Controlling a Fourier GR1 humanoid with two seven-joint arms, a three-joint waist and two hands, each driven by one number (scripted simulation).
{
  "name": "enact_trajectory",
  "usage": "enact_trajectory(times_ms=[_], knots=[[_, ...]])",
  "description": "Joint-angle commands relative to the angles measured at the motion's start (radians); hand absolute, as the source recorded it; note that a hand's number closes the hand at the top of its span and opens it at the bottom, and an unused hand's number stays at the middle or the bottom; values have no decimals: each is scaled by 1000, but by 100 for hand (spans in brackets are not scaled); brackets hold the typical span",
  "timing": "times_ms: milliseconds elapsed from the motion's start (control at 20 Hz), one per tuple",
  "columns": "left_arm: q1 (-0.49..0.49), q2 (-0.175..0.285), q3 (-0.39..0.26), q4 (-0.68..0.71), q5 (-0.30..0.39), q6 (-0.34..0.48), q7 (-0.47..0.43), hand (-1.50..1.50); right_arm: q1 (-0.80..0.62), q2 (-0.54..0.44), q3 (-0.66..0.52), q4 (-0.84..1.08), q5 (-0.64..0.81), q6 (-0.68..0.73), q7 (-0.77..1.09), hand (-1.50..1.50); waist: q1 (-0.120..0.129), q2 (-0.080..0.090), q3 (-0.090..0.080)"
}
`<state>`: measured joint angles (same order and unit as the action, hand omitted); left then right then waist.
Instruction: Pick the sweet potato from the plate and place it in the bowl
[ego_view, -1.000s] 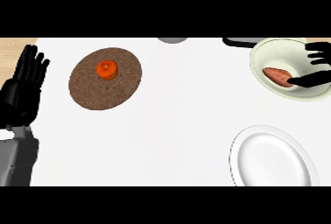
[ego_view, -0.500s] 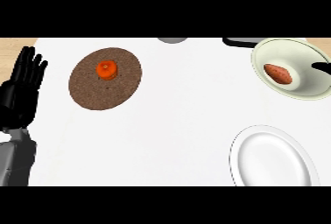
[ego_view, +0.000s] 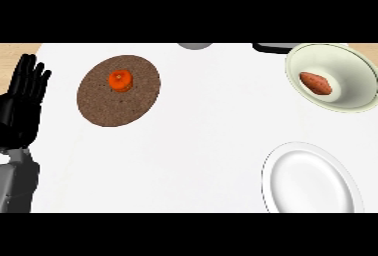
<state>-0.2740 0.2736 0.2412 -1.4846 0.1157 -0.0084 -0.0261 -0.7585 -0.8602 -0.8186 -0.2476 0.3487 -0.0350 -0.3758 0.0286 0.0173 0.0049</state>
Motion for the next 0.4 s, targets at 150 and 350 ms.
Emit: enact_trajectory(times_ms=[150, 350], knots=[[8, 10, 9, -28, 15, -10, 16, 0, 147, -112, -83, 55, -80, 152, -124, -150, 4, 2, 3], [-7, 14, 12, 17, 24, -28, 0, 0, 238, -147, -113, 75, -111, 254, -191, -150, -11, 4, 5]])
